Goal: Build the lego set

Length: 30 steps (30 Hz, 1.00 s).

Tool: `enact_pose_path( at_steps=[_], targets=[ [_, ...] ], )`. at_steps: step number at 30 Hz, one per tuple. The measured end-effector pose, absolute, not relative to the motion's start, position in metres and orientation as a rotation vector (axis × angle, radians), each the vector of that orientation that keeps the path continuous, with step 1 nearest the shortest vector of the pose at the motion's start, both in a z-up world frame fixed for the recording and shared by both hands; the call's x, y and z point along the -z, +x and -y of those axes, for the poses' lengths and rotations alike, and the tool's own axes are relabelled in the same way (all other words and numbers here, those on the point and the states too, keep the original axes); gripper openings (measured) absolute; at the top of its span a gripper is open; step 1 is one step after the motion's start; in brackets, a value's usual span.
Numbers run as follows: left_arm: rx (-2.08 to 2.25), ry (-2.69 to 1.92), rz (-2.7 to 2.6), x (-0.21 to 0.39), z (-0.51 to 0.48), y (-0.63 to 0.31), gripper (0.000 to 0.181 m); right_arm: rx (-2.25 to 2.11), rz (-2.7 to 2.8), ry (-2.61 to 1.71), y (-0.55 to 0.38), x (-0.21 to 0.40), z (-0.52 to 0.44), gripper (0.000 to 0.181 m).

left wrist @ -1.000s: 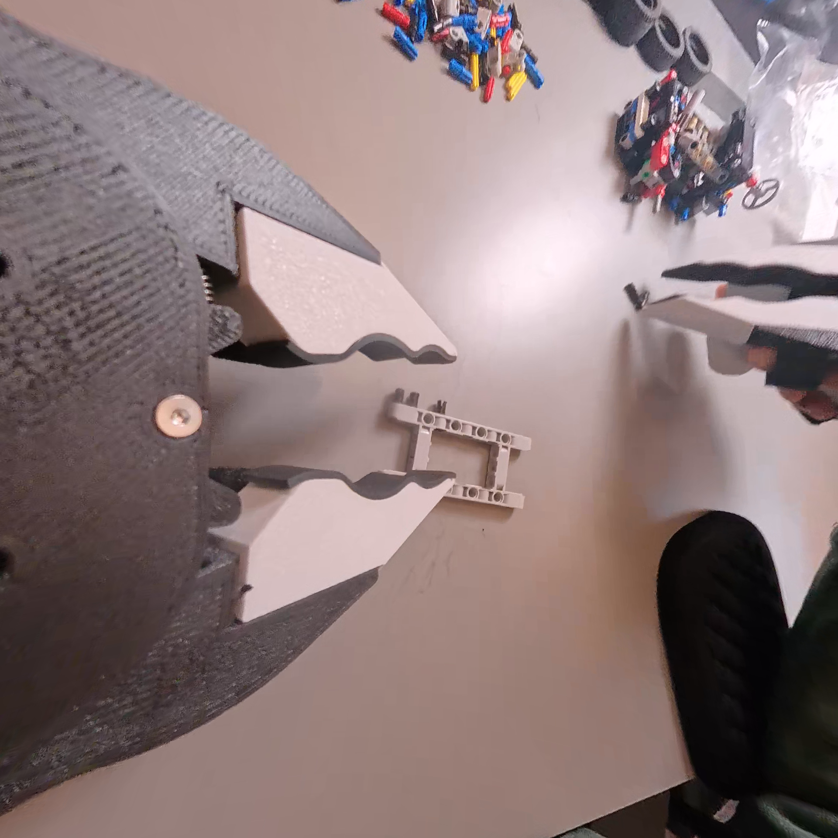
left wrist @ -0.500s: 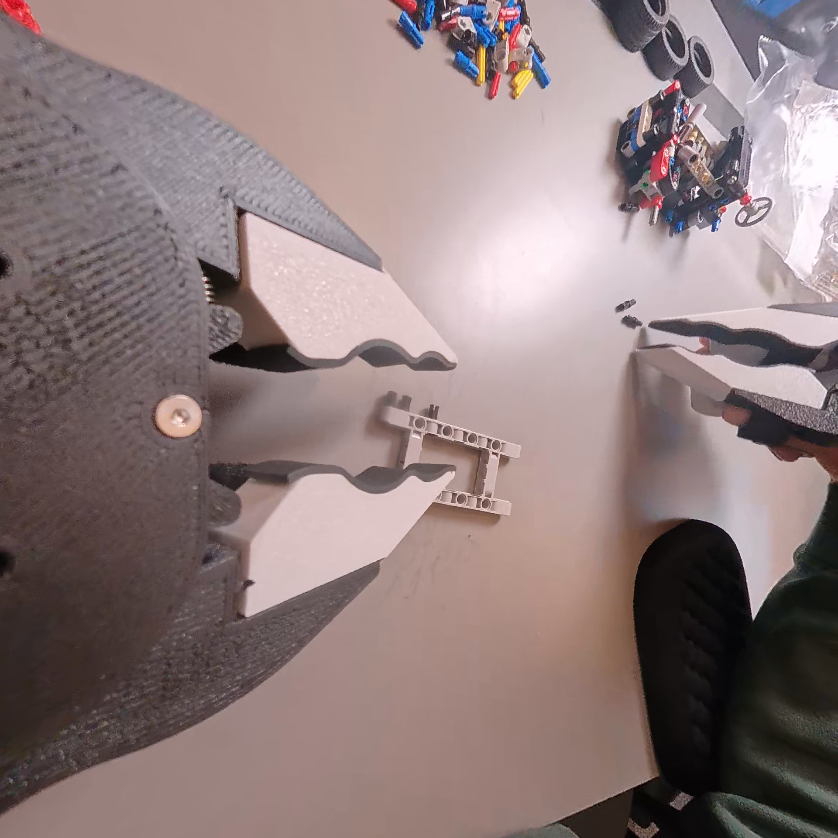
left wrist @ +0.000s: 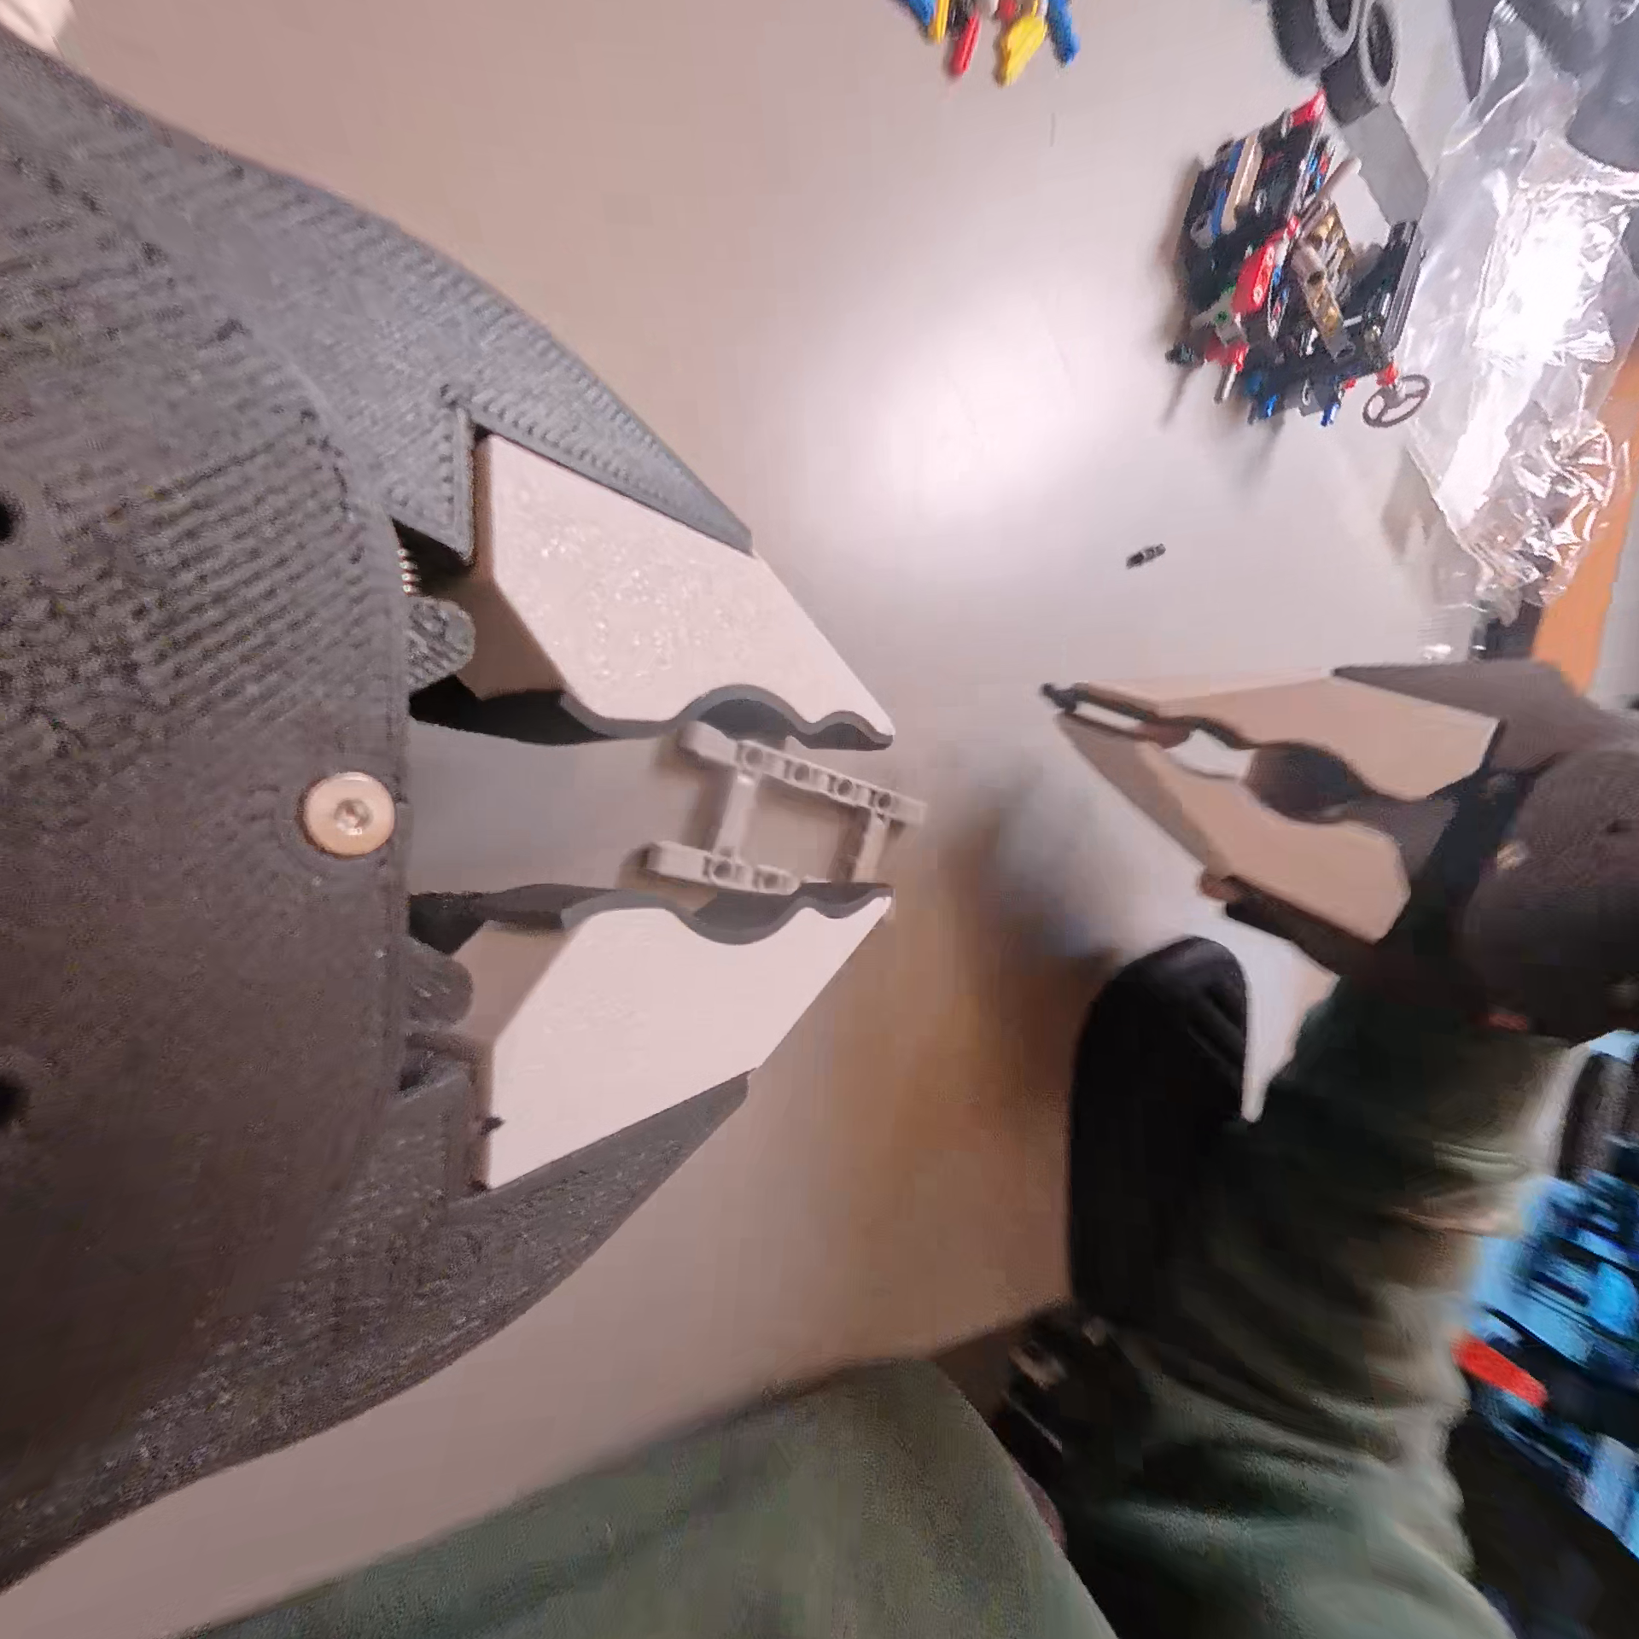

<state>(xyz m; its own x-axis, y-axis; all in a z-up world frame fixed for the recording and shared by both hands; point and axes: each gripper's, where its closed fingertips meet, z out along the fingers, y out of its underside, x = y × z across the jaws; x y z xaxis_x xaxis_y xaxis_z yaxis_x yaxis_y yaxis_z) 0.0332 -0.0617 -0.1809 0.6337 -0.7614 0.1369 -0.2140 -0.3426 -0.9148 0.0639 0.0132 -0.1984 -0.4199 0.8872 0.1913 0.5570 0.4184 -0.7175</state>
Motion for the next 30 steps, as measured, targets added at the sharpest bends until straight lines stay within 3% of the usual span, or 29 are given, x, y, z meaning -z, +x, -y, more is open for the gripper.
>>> enact_pose_path(
  at_steps=[7, 16, 30],
  targets=[
    [0.949, -1.856, -0.655, 0.168, 0.065, 0.036, 0.024, -0.754, 2.152, -0.845, 0.035, 0.172, 0.062, 0.003],
    [0.974, -1.864, -0.720, 0.173, 0.073, 0.046, 0.003, -0.728, 2.169, -0.798, 0.038, 0.171, 0.074, 0.002],
    [1.241, -1.642, -0.627, 0.130, 0.083, 0.045, 0.002, -1.066, 1.934, -0.792, 0.038, 0.127, 0.083, 0.004]
  ],
)
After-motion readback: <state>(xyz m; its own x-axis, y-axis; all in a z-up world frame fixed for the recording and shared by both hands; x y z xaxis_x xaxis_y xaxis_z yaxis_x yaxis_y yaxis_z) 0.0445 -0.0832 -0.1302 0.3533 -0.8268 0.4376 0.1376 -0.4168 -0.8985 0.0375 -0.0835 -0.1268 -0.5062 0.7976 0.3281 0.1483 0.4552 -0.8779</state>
